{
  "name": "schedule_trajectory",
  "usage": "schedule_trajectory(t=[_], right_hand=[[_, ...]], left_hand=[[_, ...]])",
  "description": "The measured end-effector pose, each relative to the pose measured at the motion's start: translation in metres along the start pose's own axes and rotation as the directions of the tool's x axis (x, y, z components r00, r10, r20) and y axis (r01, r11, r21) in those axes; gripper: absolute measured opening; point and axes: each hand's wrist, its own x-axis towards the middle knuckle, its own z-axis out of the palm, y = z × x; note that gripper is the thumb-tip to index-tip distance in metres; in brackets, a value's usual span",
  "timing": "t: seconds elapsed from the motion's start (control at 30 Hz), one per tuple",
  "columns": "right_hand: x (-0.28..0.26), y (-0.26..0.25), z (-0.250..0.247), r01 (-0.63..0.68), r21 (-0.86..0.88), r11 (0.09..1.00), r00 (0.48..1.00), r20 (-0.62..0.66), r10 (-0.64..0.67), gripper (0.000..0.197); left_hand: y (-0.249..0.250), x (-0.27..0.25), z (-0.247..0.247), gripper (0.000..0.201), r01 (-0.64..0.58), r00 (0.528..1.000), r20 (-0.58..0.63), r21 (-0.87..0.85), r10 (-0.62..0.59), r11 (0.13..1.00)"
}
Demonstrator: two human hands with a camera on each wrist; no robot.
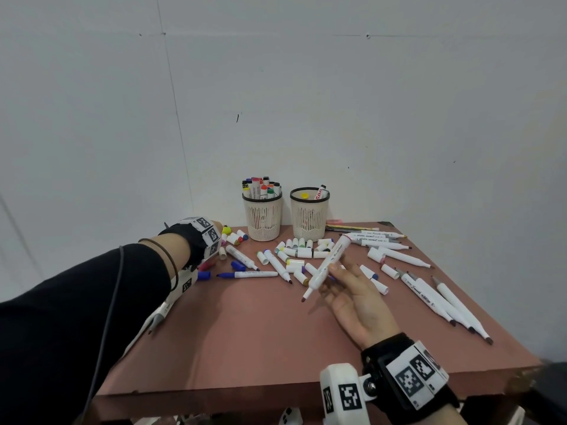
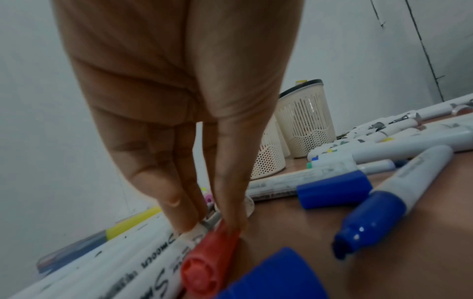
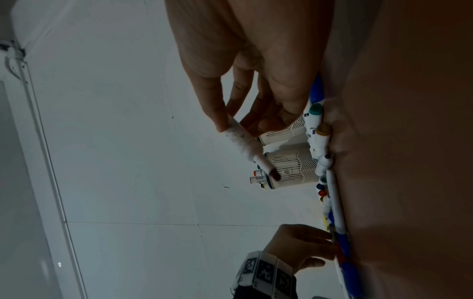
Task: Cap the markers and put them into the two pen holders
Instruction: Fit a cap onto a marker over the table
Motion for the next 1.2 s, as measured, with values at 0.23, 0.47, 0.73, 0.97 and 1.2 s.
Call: schedule_trajectory(t=[0.23,0.47,0.73,0.97,1.2], right_hand=[[-0.001,-0.001,0.001,0.006,0.004,1.0,1.0,0.016,-0.006,0.034],[0.001,0.001,-0.001,0.013,-0.011,1.0,1.0,0.012,-0.013,0.034],[-0.002,-0.001,0.0,0.025,-0.009,1.0,1.0,-0.001,-0.025,0.029],[0.0,0.001,-0.002,0.008,-0.011,1.0,1.0,-0.024,-0.008,0.034],[0.001,0.001,0.001,0.024,-0.019,1.0,0.998,-0.062,-0.025,0.021]], left_hand=[[0.01,-0.016,-0.007,0.03,0.007,1.0,0.028,0.063,-0.009,0.998],[0.012,-0.008,-0.004,0.023,-0.022,0.997,0.065,-0.183,0.034,0.983],[0.009,-0.017,0.0,0.055,-0.029,0.992,0.108,-0.249,0.058,0.968],[0.013,-0.023,-0.004,0.049,-0.002,0.999,0.049,-0.319,0.019,0.948],[0.01,-0.056,-0.032,0.02,-0.132,0.984,-0.178,-0.725,0.001,0.676]])
